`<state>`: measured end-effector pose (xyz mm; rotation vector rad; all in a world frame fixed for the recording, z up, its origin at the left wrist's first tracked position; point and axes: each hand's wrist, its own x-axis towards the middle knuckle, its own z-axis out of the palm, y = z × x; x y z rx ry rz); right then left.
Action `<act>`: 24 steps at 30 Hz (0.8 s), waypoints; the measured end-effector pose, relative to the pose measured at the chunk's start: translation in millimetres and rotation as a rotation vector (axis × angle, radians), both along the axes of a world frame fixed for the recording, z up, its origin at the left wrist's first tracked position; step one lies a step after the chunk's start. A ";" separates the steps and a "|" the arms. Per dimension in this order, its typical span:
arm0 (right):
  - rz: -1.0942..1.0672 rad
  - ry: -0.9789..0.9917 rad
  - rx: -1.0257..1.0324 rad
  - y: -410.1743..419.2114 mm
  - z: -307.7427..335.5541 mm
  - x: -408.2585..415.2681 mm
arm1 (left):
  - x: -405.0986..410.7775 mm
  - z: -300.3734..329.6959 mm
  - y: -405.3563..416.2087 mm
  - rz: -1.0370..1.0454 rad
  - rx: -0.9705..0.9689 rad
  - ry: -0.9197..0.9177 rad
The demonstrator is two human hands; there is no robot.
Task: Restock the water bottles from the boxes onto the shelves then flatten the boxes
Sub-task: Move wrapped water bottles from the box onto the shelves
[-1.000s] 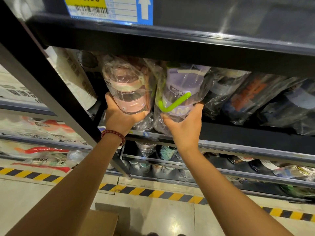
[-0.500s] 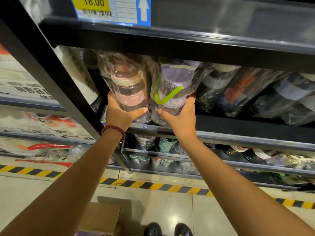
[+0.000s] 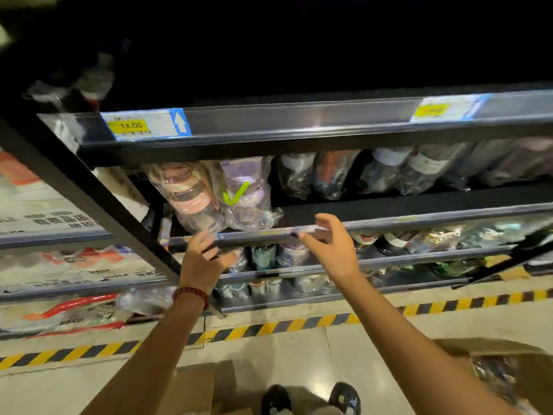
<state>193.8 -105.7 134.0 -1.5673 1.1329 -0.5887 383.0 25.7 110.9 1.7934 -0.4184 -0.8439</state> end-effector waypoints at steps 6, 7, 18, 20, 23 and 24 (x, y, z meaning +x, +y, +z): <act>-0.337 -0.059 0.040 36.9 9.7 -149.0 | -119.9 26.5 -40.9 -0.396 -0.022 0.094; -0.399 -0.067 0.044 43.1 10.9 -175.3 | -141.5 31.0 -50.5 -0.464 -0.033 0.110; -0.969 -0.160 0.026 117.0 24.7 -441.1 | -422.4 56.5 -107.6 -1.089 -0.035 0.177; -1.085 -0.158 0.040 133.5 17.5 -483.3 | -472.7 54.3 -104.3 -1.168 -0.014 0.212; -1.235 -0.151 0.068 161.5 9.0 -533.2 | -539.3 47.3 -96.8 -1.302 0.042 0.218; -1.281 -0.158 0.075 170.4 7.8 -545.6 | -558.5 44.3 -94.6 -1.339 0.065 0.226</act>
